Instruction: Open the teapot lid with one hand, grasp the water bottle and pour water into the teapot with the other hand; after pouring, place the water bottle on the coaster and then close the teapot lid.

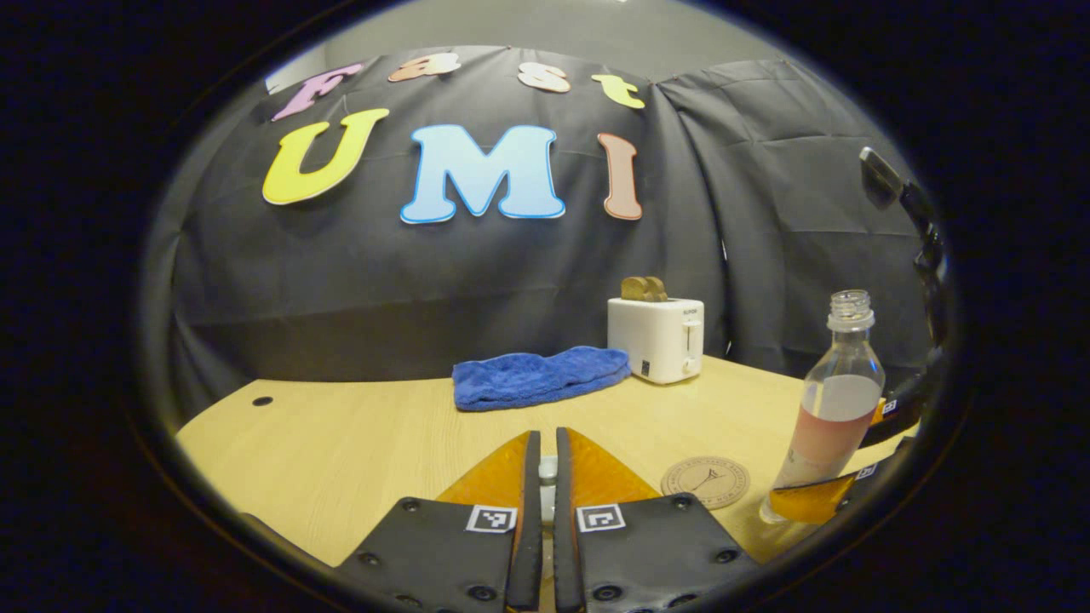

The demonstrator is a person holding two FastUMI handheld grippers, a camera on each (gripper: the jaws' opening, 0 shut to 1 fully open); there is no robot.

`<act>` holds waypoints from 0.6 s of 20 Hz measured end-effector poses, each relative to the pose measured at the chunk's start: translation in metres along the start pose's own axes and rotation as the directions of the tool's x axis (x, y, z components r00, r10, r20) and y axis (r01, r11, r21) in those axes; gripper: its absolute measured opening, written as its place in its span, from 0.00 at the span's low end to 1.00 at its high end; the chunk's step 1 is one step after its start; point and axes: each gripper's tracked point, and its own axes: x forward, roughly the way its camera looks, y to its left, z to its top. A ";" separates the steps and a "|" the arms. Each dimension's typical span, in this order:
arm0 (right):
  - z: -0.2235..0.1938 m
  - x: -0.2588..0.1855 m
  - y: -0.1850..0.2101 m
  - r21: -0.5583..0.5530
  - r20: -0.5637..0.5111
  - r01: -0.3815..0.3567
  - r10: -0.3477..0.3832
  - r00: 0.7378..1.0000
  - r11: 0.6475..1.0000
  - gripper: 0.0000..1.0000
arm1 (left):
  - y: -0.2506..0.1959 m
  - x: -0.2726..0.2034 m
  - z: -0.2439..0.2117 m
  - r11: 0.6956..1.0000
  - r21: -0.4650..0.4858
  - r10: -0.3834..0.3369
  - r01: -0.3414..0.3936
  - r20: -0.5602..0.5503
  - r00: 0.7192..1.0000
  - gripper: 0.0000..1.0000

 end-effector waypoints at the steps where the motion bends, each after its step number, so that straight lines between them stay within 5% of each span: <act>1: 0.002 0.002 -0.001 -0.024 -0.010 0.010 -0.010 1.000 1.000 0.75 | 0.004 -0.002 0.002 1.000 -0.001 0.000 0.000 0.001 1.000 0.12; 6: 0.004 0.002 -0.004 -0.181 -0.085 0.044 -0.060 0.995 0.982 0.75 | 0.030 -0.021 0.018 1.000 0.009 0.000 0.000 0.020 1.000 0.12; 12: 0.007 0.005 -0.008 -0.416 -0.153 0.079 -0.156 0.976 0.906 0.75 | 0.065 -0.036 0.020 1.000 -0.025 0.005 -0.004 0.029 1.000 0.12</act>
